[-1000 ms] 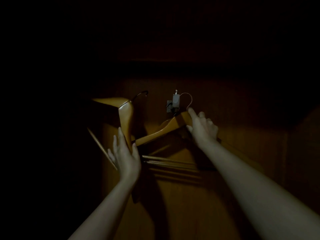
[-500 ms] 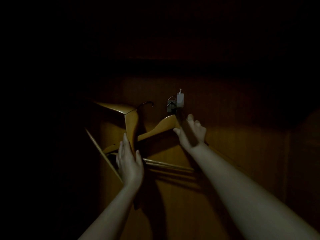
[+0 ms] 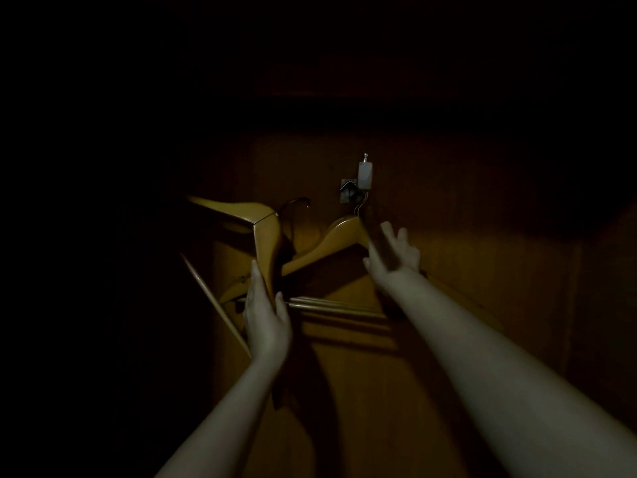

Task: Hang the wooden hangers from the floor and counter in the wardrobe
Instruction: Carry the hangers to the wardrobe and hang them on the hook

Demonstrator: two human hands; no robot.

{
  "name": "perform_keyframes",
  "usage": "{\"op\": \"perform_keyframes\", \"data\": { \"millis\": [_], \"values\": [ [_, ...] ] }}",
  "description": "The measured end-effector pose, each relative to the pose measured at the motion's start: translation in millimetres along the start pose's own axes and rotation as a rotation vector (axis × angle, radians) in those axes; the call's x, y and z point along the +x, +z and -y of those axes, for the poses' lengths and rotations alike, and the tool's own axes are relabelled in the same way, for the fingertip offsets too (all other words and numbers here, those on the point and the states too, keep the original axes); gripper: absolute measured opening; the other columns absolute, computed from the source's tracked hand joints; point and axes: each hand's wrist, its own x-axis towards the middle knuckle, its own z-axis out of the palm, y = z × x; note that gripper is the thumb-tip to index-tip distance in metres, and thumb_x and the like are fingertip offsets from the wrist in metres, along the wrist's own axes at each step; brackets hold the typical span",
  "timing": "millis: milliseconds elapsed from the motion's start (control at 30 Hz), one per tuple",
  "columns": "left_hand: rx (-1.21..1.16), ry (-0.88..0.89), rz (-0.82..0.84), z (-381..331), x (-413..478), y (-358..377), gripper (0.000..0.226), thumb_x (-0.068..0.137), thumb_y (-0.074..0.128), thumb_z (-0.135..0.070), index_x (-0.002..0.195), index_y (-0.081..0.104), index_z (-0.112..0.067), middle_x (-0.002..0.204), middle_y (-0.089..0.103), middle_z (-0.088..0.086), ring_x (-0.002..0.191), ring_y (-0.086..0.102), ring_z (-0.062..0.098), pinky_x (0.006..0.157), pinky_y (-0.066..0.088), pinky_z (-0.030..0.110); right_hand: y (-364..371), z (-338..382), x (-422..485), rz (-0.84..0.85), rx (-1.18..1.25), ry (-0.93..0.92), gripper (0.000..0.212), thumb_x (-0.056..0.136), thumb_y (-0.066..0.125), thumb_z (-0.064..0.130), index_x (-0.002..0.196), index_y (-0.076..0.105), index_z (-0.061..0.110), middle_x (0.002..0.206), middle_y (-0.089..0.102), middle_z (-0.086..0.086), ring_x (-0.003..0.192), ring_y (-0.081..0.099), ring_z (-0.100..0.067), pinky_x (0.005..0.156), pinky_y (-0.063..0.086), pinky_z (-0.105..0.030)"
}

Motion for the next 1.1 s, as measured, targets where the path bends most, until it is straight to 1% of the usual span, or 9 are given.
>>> {"op": "perform_keyframes", "data": {
  "millis": [100,200,267,333,467,700,833,967,1100],
  "values": [
    [0.032,0.016,-0.002,-4,-10,-15,0.068,0.094,0.048,-0.014,0.15,0.009,-0.019,0.139,0.047,0.017,0.126,0.048,0.031,0.104,0.039,0.038,6,-13,-11,-0.077,0.009,-0.077,0.073,0.091,0.055,0.023,0.148,0.01,0.023,0.146,0.027,-0.006,0.133,0.031,-0.028,0.105,0.033,-0.042],
    [0.05,0.024,-0.001,-11,-26,-32,0.067,0.095,0.047,-0.013,0.15,0.009,-0.018,0.138,0.048,0.014,0.125,0.049,0.028,0.101,0.039,0.031,16,-26,-26,-0.134,-0.021,-0.137,0.067,0.091,0.054,0.027,0.147,0.019,0.017,0.153,0.019,-0.007,0.139,0.021,-0.027,0.112,0.025,-0.043],
    [0.057,0.031,0.002,-13,-42,-43,0.068,0.095,0.048,-0.012,0.15,0.009,-0.018,0.139,0.047,0.012,0.126,0.048,0.026,0.099,0.035,0.026,17,-29,-43,-0.122,-0.121,-0.219,0.067,0.092,0.051,0.03,0.148,0.014,0.02,0.154,0.017,-0.009,0.141,0.018,-0.029,0.113,0.026,-0.045],
    [0.063,0.035,0.011,-15,-61,-58,0.069,0.094,0.048,-0.012,0.15,0.008,-0.02,0.142,0.044,0.012,0.129,0.046,0.025,0.102,0.035,0.028,17,-29,-62,-0.053,-0.125,-0.242,0.067,0.094,0.048,0.032,0.148,0.011,0.024,0.153,0.022,-0.011,0.141,0.018,-0.031,0.112,0.026,-0.044],
    [0.065,0.062,0.057,-16,-105,-92,0.07,0.094,0.048,-0.012,0.15,0.007,-0.024,0.151,0.033,0.006,0.137,0.035,0.021,0.113,0.031,0.039,23,-33,-105,0.121,-0.016,-0.328,0.063,0.093,0.05,0.034,0.147,0.02,0.023,0.154,0.021,-0.006,0.138,0.024,-0.029,0.11,0.028,-0.044],
    [0.092,0.091,0.193,-22,-182,-163,0.07,0.094,0.049,-0.018,0.149,0.007,-0.029,0.153,0.027,0.001,0.136,0.034,0.014,0.111,0.037,0.043,32,-27,-183,0.372,0.333,-0.347,0.067,0.093,0.052,0.035,0.148,0.019,0.019,0.154,0.018,-0.004,0.142,0.019,-0.028,0.114,0.026,-0.044],
    [0.046,0.057,0.279,-28,-205,-202,0.071,0.093,0.052,-0.017,0.145,0.012,-0.043,0.147,0.036,-0.001,0.119,0.056,0.024,0.09,0.054,0.046,27,-20,-214,0.416,0.528,-0.362,0.074,0.091,0.056,0.035,0.149,0.014,0.019,0.155,0.016,-0.005,0.141,0.024,-0.024,0.111,0.029,-0.039],
    [0.001,0.047,0.392,-39,-204,-240,0.066,0.091,0.056,-0.013,0.138,0.02,-0.04,0.114,0.052,-0.016,0.084,0.069,0.015,0.057,0.058,0.024,16,-4,-234,0.375,0.729,-0.356,0.074,0.088,0.06,0.031,0.148,0.017,0.025,0.154,0.023,-0.003,0.14,0.027,-0.02,0.109,0.028,-0.036],
    [0.025,0.034,0.518,-41,-193,-282,0.062,0.089,0.058,-0.014,0.137,0.026,-0.036,0.11,0.055,-0.012,0.079,0.069,0.01,0.053,0.056,0.023,2,24,-243,0.354,0.84,-0.359,0.078,0.086,0.063,0.03,0.148,0.016,0.027,0.155,0.021,0.0,0.142,0.023,-0.016,0.111,0.024,-0.031]
  ]
}}
